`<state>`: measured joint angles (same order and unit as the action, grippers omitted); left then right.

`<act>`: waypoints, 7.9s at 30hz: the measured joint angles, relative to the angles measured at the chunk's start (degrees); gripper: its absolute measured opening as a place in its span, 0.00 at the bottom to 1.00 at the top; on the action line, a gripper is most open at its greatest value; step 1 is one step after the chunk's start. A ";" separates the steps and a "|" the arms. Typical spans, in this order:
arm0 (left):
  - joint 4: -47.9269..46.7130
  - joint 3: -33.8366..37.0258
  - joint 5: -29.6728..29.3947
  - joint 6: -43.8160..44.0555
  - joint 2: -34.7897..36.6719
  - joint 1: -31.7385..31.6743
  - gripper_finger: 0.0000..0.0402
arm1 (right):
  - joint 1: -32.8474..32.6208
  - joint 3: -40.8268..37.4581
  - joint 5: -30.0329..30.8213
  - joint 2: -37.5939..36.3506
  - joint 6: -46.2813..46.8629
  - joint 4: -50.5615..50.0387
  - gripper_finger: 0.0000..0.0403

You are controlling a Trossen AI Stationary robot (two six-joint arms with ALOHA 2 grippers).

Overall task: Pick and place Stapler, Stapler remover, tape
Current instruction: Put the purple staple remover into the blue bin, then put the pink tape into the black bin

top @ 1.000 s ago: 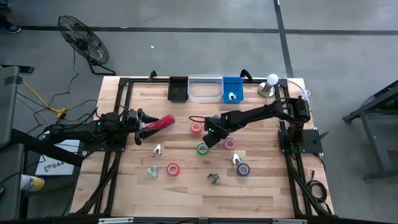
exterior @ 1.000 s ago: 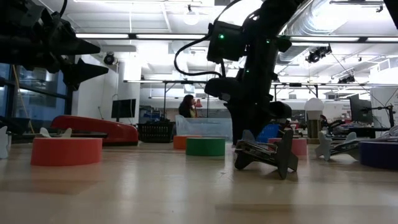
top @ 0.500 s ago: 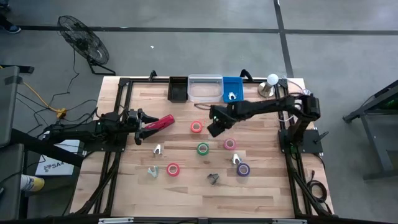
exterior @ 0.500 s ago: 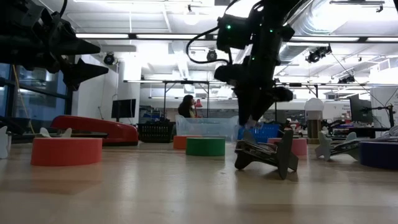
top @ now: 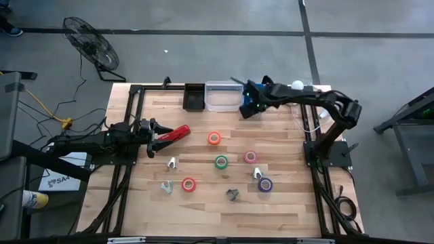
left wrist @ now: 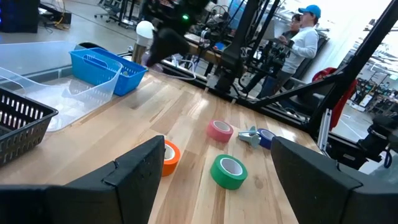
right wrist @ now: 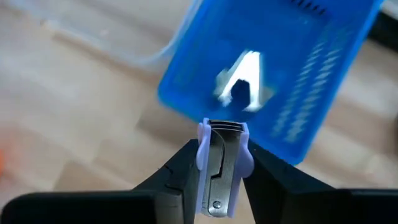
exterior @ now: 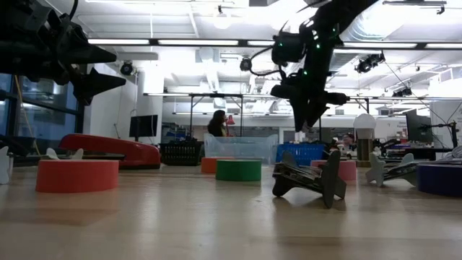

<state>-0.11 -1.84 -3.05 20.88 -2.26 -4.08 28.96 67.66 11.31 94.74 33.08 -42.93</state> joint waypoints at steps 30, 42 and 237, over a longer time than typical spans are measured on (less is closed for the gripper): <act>0.00 0.00 -0.08 0.00 0.02 -0.01 0.72 | 14.98 1.70 -2.74 7.69 -13.67 13.66 0.26; -0.01 -0.01 -0.11 -0.02 0.01 0.00 0.72 | 16.10 1.79 -4.62 7.67 -12.50 11.93 0.27; -0.01 0.00 -0.15 0.00 0.01 0.00 0.72 | -40.20 -8.61 -3.99 3.58 -5.42 4.41 0.64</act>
<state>-0.11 -1.84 -3.20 20.88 -2.26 -4.08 -11.25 59.05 7.32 98.32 27.66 -38.52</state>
